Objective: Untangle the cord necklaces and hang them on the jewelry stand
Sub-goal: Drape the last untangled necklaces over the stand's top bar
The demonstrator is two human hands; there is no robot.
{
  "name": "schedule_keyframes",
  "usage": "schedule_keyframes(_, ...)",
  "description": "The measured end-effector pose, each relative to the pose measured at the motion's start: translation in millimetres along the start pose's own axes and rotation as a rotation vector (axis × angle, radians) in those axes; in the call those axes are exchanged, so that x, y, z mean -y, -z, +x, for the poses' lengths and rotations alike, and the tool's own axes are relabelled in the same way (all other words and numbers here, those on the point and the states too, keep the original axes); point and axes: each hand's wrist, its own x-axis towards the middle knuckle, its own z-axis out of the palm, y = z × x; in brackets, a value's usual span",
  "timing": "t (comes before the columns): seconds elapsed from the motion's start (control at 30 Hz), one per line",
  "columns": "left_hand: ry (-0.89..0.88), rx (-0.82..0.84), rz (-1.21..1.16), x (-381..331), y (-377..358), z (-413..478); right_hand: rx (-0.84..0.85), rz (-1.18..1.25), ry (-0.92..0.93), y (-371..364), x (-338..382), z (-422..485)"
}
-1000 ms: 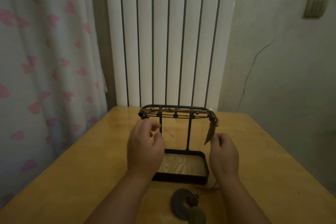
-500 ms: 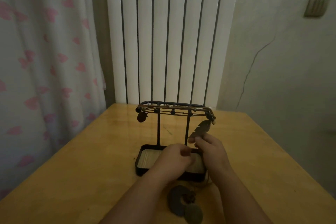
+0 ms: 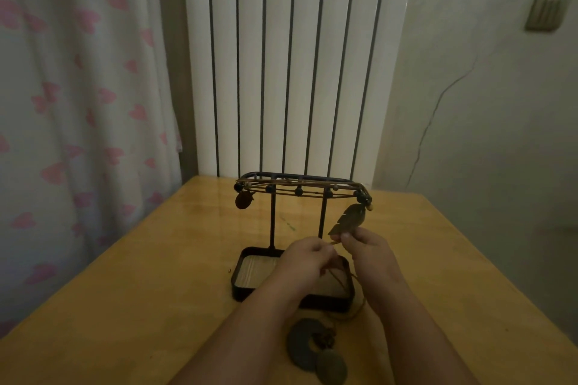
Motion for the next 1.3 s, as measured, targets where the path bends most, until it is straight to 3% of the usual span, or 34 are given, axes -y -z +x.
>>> schedule_keyframes(0.1,0.008,-0.018,-0.176,2,16,-5,-0.046,0.003,-0.004,-3,-4,2)
schedule_keyframes(0.23,-0.034,-0.115,-0.109,7,37,-6,-0.098,0.032,-0.02,-7,-5,3)
schedule_keyframes(0.53,-0.076,-0.168,-0.066,2,52,-15,-0.156,0.293,0.188,-8,6,-6)
schedule_keyframes(0.8,-0.093,-0.123,-0.041,-4,62,-21,-0.197,0.288,0.124,-8,6,-5)
schedule_keyframes(0.93,-0.089,-0.103,-0.042,-8,72,-24,-0.304,0.218,0.095,-9,5,-3)
schedule_keyframes(1.3,-0.005,-0.202,0.065,-10,118,-27,-0.406,-0.028,0.105,-10,-2,2)
